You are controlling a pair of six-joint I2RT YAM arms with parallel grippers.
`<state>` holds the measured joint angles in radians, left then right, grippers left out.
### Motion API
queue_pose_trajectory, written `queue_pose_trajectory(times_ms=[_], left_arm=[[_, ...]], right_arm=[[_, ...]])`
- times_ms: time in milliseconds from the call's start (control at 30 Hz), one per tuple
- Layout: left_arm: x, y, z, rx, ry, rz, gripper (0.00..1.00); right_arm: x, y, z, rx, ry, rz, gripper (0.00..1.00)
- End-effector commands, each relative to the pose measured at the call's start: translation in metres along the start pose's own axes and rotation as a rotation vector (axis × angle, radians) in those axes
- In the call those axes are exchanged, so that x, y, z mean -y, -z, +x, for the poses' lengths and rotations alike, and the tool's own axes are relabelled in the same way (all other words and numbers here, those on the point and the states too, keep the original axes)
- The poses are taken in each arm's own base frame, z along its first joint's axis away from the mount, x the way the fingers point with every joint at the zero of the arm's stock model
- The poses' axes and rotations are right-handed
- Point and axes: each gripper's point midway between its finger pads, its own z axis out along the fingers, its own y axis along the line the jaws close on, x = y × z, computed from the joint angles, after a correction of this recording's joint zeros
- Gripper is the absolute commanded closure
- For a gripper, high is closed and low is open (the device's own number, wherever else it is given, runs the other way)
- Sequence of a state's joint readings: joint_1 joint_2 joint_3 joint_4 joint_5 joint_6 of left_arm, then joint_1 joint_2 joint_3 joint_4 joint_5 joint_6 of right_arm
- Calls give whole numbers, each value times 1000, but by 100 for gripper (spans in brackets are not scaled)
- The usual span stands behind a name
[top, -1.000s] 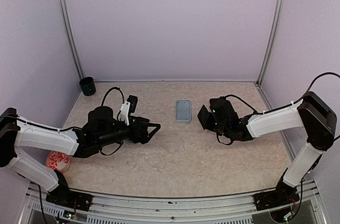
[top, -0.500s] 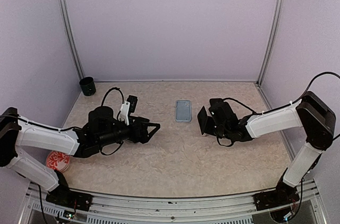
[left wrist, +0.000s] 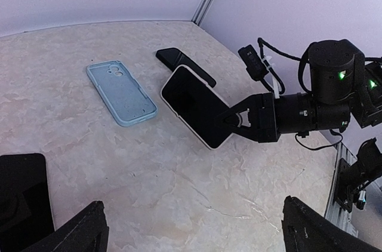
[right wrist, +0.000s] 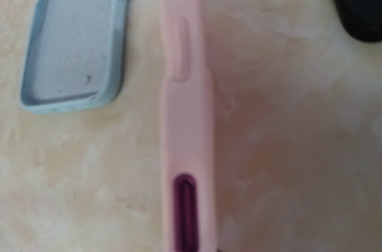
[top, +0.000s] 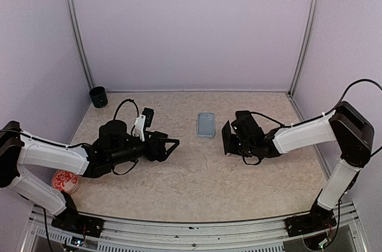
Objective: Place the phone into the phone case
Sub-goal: Place the phone with the phone case at the center of the board.
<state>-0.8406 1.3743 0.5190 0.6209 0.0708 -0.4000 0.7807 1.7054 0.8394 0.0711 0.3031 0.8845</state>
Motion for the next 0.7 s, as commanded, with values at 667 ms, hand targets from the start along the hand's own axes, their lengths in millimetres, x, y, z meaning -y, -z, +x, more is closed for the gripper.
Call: queue_pose_trajectory(times_ms=[667], left_arm=[[-6,9,6,7,18,-5,1]], right_arm=[[-21,-65,-56,34,-40,-126,100]])
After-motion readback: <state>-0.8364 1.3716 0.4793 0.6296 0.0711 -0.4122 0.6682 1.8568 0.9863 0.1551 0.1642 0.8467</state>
